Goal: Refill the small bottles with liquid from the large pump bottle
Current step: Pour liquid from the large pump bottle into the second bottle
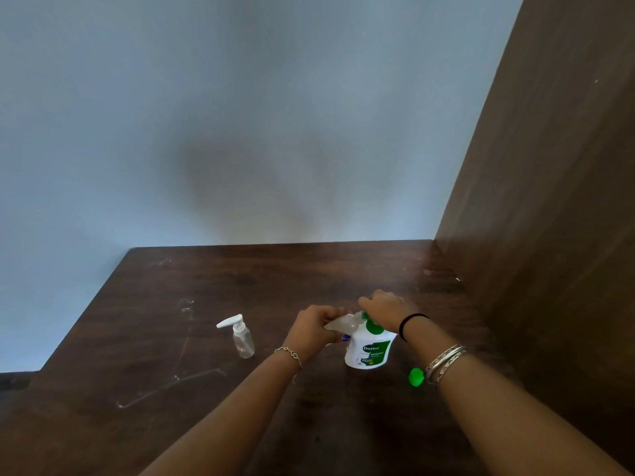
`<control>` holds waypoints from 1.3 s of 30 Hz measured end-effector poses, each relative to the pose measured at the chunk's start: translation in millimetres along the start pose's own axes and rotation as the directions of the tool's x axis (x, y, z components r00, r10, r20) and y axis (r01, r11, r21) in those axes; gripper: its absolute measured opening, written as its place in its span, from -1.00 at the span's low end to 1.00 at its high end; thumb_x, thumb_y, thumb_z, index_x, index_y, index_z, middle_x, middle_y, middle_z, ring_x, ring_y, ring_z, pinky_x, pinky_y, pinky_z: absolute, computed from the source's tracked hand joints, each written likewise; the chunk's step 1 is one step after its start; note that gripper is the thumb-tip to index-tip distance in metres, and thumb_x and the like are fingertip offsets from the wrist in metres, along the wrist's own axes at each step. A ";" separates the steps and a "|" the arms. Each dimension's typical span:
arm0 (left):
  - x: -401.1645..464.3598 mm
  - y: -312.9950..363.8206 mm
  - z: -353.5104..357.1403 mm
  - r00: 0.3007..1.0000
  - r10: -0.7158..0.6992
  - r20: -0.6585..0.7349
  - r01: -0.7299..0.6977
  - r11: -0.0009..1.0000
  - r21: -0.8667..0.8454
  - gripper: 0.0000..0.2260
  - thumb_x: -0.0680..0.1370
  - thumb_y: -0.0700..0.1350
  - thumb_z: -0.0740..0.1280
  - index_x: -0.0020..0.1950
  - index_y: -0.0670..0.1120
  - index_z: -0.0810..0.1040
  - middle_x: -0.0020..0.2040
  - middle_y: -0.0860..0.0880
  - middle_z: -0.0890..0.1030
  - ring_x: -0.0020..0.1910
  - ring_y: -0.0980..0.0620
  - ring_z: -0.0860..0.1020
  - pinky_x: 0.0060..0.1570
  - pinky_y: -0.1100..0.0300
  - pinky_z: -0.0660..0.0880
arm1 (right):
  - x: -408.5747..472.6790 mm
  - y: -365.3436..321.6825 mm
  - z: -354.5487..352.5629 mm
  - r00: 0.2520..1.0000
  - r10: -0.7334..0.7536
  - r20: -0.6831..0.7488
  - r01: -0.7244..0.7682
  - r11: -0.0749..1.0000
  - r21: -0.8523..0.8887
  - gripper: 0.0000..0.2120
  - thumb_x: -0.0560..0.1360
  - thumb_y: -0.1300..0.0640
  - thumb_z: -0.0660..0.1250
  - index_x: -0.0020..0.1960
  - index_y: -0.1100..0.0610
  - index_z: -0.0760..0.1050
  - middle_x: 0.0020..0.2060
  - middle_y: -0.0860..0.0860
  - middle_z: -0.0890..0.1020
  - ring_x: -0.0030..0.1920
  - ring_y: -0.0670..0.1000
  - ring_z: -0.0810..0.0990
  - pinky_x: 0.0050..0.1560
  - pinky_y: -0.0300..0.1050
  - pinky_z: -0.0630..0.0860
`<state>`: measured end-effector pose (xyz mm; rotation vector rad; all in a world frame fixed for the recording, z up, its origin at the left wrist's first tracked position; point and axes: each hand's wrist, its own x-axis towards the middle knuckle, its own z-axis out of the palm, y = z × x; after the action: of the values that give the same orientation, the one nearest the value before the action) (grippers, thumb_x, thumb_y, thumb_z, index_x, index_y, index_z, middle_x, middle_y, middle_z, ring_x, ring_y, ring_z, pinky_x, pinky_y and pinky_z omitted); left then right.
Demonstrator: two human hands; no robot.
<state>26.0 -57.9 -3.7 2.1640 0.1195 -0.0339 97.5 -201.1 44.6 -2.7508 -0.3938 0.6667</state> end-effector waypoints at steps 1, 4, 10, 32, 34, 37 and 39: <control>0.3 -0.2 0.2 1.000 0.000 0.000 0.000 1.000 -0.008 -0.57 0.34 -0.20 0.49 0.20 -0.09 0.54 0.16 -0.05 0.61 0.11 0.12 0.55 0.08 0.38 0.39 | 0.5 -0.1 -1.8 1.000 0.006 0.016 -0.006 1.000 0.014 -0.74 0.57 -0.03 0.05 -0.04 0.14 0.36 -0.07 0.10 0.45 -0.09 0.09 0.44 -0.10 -0.11 0.31; 0.8 0.5 -0.9 1.000 0.006 -0.004 -0.006 1.000 -0.009 -0.56 0.34 -0.19 0.49 0.20 -0.09 0.55 0.16 -0.04 0.61 0.11 0.13 0.55 0.12 0.33 0.42 | -1.4 -2.2 -8.1 0.996 0.014 0.085 -0.019 0.998 0.061 -0.68 0.57 -0.07 0.05 0.07 0.17 0.38 -0.03 0.11 0.45 -0.07 0.09 0.45 -0.08 -0.09 0.36; 1.2 -0.3 1.1 1.000 0.008 -0.005 -0.008 1.000 -0.015 -0.55 0.32 -0.17 0.50 0.20 -0.10 0.55 0.14 -0.06 0.62 0.07 0.15 0.55 0.07 0.41 0.39 | -4.9 -4.8 -10.6 0.991 0.021 0.129 -0.038 0.990 0.133 -0.62 0.58 -0.03 0.05 0.19 0.23 0.40 -0.01 0.11 0.43 -0.08 0.09 0.46 -0.05 -0.01 0.48; 4.4 -0.7 -1.5 1.000 0.026 -0.013 -0.026 0.999 -0.034 -0.56 0.34 -0.21 0.49 0.20 -0.11 0.54 0.15 -0.07 0.61 0.11 0.11 0.55 0.14 0.30 0.43 | 13.5 0.5 6.2 0.998 0.065 0.005 -0.064 0.973 0.222 -0.74 0.57 0.08 0.08 -0.25 0.15 0.36 -0.17 0.12 0.43 -0.06 0.15 0.44 -0.09 -0.03 0.38; 4.0 -1.2 -1.8 1.000 0.028 -0.009 -0.028 0.999 -0.026 -0.57 0.34 -0.21 0.49 0.20 -0.10 0.55 0.15 -0.06 0.61 0.11 0.11 0.55 0.14 0.30 0.43 | 15.8 1.8 7.8 0.997 0.067 0.048 -0.076 0.974 0.212 -0.70 0.59 0.08 0.04 -0.02 0.24 0.48 -0.12 0.14 0.44 0.08 0.23 0.47 0.05 0.00 0.41; 2.3 -1.0 -1.7 1.000 0.027 0.005 -0.026 0.999 -0.022 -0.57 0.34 -0.21 0.48 0.21 -0.11 0.54 0.16 -0.05 0.61 0.11 0.12 0.54 0.18 0.28 0.44 | 12.2 3.6 1.3 0.987 0.080 0.140 -0.115 0.957 0.266 -0.69 0.58 0.00 0.06 0.12 0.20 0.41 -0.01 0.16 0.46 0.01 0.23 0.52 -0.17 0.06 0.56; 1.4 -1.0 -2.2 1.000 0.022 0.004 -0.022 0.999 -0.038 -0.56 0.34 -0.21 0.49 0.20 -0.11 0.54 0.16 -0.06 0.61 0.11 0.11 0.55 0.21 0.23 0.45 | 10.8 4.1 -2.7 0.979 0.089 0.184 -0.150 0.922 0.356 -0.72 0.56 -0.05 0.09 0.05 0.16 0.36 -0.06 0.13 0.45 -0.12 0.21 0.57 -0.34 0.01 0.58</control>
<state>27.3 -55.4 -3.4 2.1270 0.0924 -0.0239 108.8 -202.0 41.3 -2.3825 -0.1157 0.9015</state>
